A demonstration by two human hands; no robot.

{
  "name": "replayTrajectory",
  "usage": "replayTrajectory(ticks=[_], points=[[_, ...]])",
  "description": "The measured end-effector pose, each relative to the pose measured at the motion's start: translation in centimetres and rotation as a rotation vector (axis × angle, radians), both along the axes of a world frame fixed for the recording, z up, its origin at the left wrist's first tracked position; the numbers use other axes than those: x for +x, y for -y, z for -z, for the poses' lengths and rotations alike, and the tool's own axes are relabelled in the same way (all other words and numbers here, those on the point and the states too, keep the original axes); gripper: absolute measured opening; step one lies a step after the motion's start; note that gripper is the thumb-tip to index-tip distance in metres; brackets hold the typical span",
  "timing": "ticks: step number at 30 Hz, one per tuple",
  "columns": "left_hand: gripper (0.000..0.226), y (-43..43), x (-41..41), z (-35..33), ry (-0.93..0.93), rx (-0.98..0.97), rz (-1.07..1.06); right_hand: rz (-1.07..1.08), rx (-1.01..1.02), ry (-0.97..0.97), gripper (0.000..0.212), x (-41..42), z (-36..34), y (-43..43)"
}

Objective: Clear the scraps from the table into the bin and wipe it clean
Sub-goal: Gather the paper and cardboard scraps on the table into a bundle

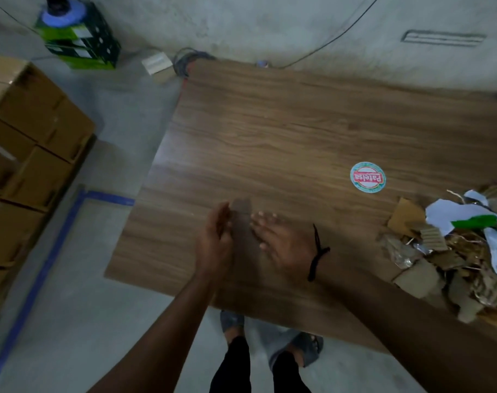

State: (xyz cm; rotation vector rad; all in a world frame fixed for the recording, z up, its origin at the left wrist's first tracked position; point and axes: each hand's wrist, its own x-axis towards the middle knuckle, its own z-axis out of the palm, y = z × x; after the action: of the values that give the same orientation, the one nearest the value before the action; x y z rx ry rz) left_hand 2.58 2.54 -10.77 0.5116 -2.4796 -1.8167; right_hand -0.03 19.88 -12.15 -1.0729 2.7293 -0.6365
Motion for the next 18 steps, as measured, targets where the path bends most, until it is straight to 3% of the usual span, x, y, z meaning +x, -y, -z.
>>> replayTrajectory(ticks=[5, 11, 13, 16, 18], points=[[0.043, -0.8, -0.2, -0.2, 0.013, 0.080, -0.041, -0.114, -0.071, -0.153, 0.064, 2.9, 0.5, -1.2], [0.026, -2.1, 0.7, -0.3, 0.056, 0.125, -0.057, -0.130, 0.036, -0.315, 0.032, 2.9, -0.3, -1.8], [0.022, -2.5, 0.9, -0.6, 0.086, 0.292, -0.155, -0.090, 0.077, -0.356, 0.031, 2.9, -0.7, -1.3], [0.018, -2.9, 0.7, -1.2, 0.189, 0.689, -0.358, -0.001, 0.174, -0.320, 0.033, 2.5, -1.3, 0.4], [0.019, -3.0, 0.3, -1.3, 0.246, 0.856, -0.424, 0.158, 0.149, -0.208, 0.033, 2.0, -1.6, 0.8]])
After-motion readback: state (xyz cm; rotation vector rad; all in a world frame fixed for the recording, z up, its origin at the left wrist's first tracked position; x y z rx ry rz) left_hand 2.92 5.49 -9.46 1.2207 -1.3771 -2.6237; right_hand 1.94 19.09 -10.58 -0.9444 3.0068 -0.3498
